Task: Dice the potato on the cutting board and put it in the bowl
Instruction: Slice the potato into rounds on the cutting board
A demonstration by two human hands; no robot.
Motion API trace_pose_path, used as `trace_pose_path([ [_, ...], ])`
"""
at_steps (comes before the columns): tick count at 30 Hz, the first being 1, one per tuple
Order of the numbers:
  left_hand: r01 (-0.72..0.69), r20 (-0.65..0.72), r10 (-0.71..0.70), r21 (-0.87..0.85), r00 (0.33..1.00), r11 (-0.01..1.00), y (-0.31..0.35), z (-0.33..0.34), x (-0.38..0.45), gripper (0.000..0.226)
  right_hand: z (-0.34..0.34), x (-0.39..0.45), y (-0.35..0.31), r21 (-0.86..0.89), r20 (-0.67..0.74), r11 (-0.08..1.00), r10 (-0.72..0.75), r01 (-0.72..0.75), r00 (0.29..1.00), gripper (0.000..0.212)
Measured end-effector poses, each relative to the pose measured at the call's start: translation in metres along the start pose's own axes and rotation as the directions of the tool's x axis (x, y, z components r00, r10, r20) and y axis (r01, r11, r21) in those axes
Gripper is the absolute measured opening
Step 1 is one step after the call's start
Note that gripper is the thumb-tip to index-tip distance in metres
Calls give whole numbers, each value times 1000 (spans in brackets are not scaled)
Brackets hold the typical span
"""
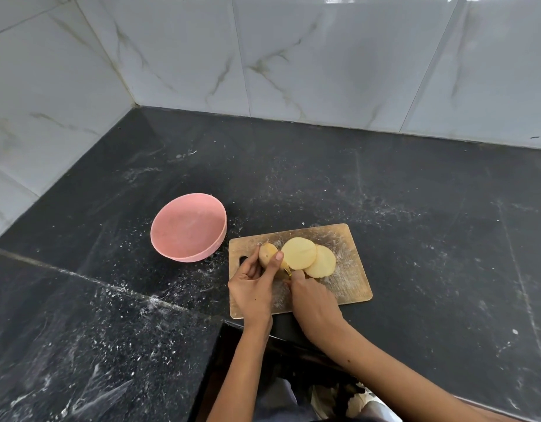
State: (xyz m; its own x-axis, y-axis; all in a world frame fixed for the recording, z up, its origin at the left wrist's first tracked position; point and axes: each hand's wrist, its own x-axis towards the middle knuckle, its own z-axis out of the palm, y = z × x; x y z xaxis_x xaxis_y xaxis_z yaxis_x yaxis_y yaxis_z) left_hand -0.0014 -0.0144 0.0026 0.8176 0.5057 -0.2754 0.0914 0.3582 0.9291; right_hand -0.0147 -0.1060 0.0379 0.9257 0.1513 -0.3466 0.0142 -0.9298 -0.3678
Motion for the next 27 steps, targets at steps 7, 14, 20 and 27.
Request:
trace_pose_path([
  [7,7,4,-7,3,1000,1000,3,1,0,56,-2,7,-5,20,-5,1000,-16,16,1000,20],
  [14,30,5,-30,3,1000,1000,2,-2,-1,51,3,-5,7,-29,22,999,-16,16,1000,21],
  [20,1,-16,-1,29,1000,1000,3,1,-2,48,-1,10,-3,-2,10,1000,-5,5,1000,21],
  [27,36,-26,-36,15,999,999,4,2,-1,50,5,-3,7,-40,46,999,3,-1,999,20],
])
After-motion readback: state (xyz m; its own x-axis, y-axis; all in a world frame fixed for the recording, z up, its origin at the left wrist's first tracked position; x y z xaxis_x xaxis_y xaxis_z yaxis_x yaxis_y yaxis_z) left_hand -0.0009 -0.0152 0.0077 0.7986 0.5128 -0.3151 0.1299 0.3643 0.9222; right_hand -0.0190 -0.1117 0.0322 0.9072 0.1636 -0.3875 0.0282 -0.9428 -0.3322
